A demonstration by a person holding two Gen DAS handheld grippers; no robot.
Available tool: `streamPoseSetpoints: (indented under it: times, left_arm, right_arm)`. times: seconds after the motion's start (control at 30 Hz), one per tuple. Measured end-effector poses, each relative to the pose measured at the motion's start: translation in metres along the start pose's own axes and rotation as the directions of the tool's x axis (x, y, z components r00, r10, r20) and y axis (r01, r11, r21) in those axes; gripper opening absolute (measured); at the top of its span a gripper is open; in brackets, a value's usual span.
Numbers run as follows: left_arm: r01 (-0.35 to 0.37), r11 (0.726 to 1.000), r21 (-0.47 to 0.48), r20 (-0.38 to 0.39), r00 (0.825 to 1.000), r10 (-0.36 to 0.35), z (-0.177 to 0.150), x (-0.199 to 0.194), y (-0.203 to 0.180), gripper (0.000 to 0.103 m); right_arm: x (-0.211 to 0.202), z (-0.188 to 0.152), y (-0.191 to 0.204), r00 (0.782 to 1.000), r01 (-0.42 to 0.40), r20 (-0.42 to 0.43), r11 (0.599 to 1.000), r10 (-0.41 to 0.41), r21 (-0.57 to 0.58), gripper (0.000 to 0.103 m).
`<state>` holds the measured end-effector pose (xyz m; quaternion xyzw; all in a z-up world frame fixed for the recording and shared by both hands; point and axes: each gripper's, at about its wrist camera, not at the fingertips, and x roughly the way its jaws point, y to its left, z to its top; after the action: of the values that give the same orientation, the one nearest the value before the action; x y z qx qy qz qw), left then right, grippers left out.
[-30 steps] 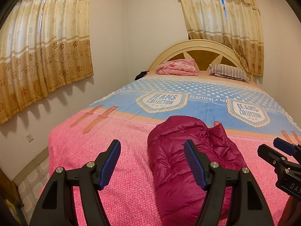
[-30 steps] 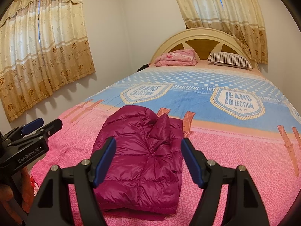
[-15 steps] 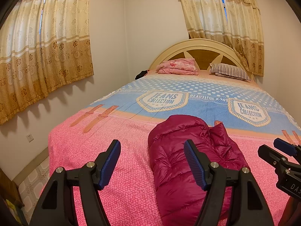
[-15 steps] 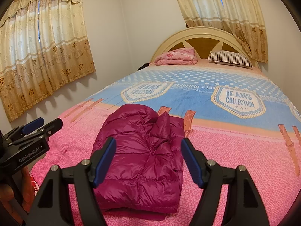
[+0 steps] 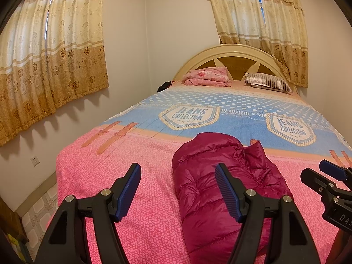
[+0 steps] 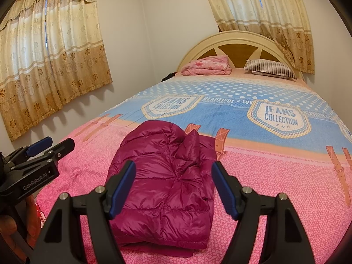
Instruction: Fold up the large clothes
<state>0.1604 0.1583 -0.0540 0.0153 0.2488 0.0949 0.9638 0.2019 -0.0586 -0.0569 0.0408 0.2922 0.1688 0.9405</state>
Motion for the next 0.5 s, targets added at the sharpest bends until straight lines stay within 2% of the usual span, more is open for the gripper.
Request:
streamPoseSetpoints:
  times: [0.07, 0.2, 0.5]
  left_arm:
    - [-0.003, 1.0, 0.007, 0.002, 1.0, 0.003, -0.001, -0.0003, -0.0024, 0.071]
    - [-0.011, 1.0, 0.014, 0.018, 1.0, 0.01, -0.0013, -0.0031, -0.0053, 0.081]
    - [-0.013, 1.0, 0.007, -0.005, 1.0, 0.013, -0.0009, 0.0018, -0.0044, 0.083]
  right_arm:
    - [0.0004, 0.0, 0.0001, 1.0, -0.001, 0.0, 1.0, 0.001, -0.001, 0.074]
    - [0.0005, 0.0001, 0.0005, 1.0, -0.003, 0.002, 1.0, 0.003, -0.003, 0.074]
    - [-0.0004, 0.0007, -0.0012, 1.0, -0.005, 0.005, 1.0, 0.005, -0.006, 0.074]
